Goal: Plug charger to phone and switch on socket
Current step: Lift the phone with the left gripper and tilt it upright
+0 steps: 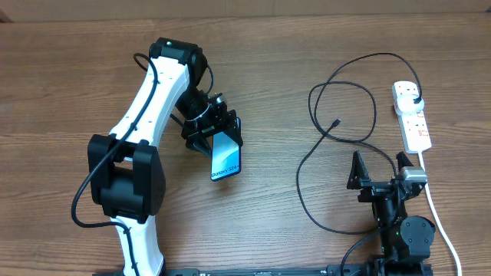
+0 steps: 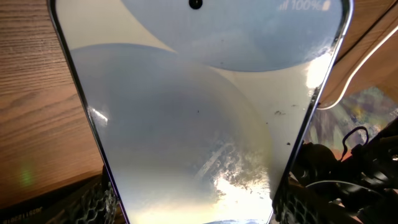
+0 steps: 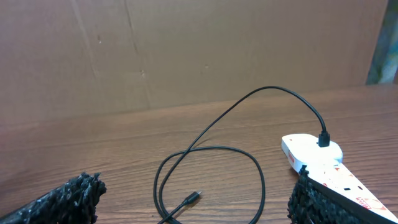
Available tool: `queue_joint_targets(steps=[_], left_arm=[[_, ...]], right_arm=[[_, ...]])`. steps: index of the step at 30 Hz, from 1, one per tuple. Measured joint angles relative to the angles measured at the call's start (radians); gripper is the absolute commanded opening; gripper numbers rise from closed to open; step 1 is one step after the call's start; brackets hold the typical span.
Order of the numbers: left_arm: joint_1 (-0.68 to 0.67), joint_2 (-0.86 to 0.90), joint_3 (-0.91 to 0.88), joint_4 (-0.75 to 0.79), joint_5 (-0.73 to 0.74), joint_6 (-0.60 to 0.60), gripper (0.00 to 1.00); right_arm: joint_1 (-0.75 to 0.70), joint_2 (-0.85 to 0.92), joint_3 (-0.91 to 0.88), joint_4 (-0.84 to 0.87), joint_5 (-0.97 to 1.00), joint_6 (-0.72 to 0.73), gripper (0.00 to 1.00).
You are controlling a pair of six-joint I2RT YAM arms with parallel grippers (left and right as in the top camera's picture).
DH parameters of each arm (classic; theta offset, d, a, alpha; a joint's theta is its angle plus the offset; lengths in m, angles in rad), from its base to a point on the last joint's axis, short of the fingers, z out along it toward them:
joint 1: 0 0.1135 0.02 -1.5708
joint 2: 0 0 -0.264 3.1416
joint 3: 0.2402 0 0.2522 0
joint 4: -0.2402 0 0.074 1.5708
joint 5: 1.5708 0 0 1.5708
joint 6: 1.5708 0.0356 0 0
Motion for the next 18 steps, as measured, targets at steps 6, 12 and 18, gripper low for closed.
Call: queue_joint_targets(steps=[6, 12, 18], left_arm=[[0.0, 0.0, 0.0, 0.0, 0.031, -0.003, 0.57], [0.0, 0.0, 0.0, 0.0, 0.045, -0.003, 0.57], [0.0, 0.0, 0.0, 0.002, 0.045, -0.003, 0.57]], right_arm=[[0.0, 0.0, 0.0, 0.0, 0.0, 0.0, 1.0], [0.0, 0.0, 0.0, -0.001, 0.0, 0.0, 1.0], [0.0, 0.0, 0.0, 0.0, 0.0, -0.001, 1.0]])
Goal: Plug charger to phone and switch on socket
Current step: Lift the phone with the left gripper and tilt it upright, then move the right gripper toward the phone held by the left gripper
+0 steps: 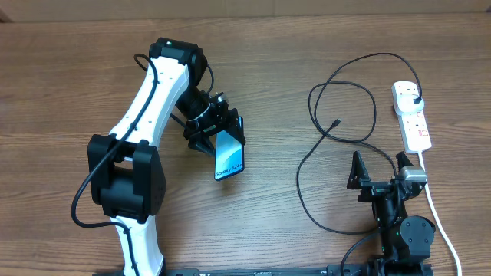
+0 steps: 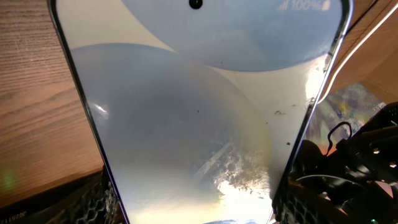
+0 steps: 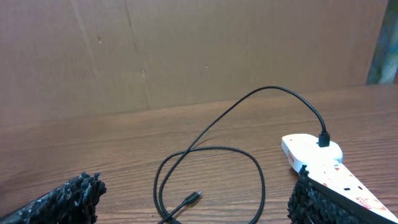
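Note:
My left gripper [image 1: 217,136] is shut on the phone [image 1: 229,156], held off the table with its lit screen up; the screen fills the left wrist view [image 2: 199,112]. The black charger cable [image 1: 337,100] loops on the table, its free plug [image 1: 336,122] lying loose, seen also in the right wrist view [image 3: 194,197]. Its other end sits in the white socket strip [image 1: 412,115] at the right, also [image 3: 323,163]. My right gripper [image 1: 380,165] rests open near the front edge, nothing between its fingers.
A white lead [image 1: 437,218] runs from the socket strip toward the front edge on the right. A brown cardboard wall [image 3: 186,50] stands behind the table. Bare wood lies between the phone and the cable loop.
The phone in my left gripper has shifted slightly to the right. The right arm, cable and socket strip have not moved.

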Available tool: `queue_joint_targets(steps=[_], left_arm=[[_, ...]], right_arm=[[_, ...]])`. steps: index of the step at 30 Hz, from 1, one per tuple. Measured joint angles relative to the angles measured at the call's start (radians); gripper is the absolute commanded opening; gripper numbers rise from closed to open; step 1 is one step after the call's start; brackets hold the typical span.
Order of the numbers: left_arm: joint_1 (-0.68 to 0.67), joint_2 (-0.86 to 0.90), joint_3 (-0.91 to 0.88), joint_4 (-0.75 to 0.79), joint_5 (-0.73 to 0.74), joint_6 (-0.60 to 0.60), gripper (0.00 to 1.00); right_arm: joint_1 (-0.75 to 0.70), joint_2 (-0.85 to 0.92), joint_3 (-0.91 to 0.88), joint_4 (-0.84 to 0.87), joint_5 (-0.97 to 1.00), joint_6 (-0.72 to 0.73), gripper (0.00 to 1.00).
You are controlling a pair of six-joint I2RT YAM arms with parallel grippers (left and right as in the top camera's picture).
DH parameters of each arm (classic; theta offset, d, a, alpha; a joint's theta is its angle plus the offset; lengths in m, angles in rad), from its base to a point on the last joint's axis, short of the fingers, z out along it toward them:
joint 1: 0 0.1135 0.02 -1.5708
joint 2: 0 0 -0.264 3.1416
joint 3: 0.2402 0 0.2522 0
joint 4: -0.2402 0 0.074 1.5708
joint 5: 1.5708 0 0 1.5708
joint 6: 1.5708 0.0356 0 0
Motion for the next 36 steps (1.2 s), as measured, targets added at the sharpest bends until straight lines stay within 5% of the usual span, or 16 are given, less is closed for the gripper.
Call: queue_joint_targets(steps=[8, 18, 22, 30, 36], left_arm=[[0.0, 0.0, 0.0, 0.025, 0.0, 0.0, 0.57], [0.0, 0.0, 0.001, 0.053, 0.023, -0.001, 0.57], [0.0, 0.0, 0.001, 0.061, 0.026, -0.009, 0.57], [0.0, 0.0, 0.002, 0.09, 0.048, -0.026, 0.58], [0.0, 0.0, 0.002, 0.093, 0.053, -0.027, 0.57]], right_arm=[[0.0, 0.0, 0.0, 0.015, -0.076, 0.05, 1.0], [0.0, 0.0, 0.0, 0.028, -0.362, 0.782, 1.0], [0.0, 0.0, 0.0, 0.029, -0.393, 0.919, 1.0], [0.0, 0.0, 0.0, 0.014, -0.424, 0.991, 0.99], [0.0, 0.037, 0.082, -0.17, -0.414, 0.962, 0.99]])
